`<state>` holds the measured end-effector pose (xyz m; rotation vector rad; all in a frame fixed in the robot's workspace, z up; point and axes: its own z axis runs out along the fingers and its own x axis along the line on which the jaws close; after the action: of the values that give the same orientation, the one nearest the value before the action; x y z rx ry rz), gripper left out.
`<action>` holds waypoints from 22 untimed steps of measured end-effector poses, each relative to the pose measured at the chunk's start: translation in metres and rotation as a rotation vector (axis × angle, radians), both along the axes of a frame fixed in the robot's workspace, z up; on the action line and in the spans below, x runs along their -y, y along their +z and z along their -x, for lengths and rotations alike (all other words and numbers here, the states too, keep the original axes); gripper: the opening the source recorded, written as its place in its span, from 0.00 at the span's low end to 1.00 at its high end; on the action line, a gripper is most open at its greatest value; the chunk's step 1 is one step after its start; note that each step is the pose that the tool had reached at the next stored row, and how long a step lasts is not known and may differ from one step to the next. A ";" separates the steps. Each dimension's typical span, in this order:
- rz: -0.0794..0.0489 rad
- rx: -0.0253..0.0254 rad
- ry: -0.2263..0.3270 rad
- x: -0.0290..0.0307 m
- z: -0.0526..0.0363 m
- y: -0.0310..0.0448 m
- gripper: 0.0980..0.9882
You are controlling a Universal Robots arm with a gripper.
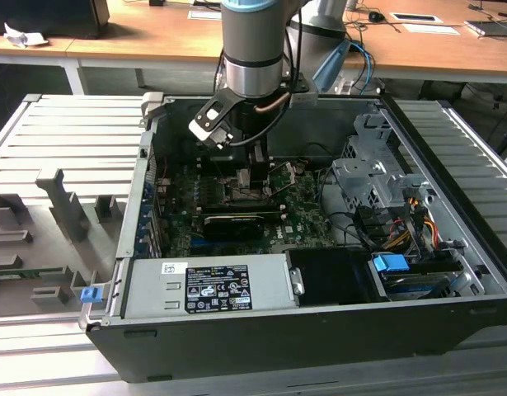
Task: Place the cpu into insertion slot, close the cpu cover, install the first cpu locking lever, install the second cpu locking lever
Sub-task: 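Place the cpu into insertion slot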
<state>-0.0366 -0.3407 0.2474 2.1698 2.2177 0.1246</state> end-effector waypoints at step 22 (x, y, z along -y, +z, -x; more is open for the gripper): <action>0.000 0.0001 -0.027 -0.0120 0.0065 -0.0251 0.48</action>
<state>-0.0431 -0.3287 0.2223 2.1992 2.1871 0.1240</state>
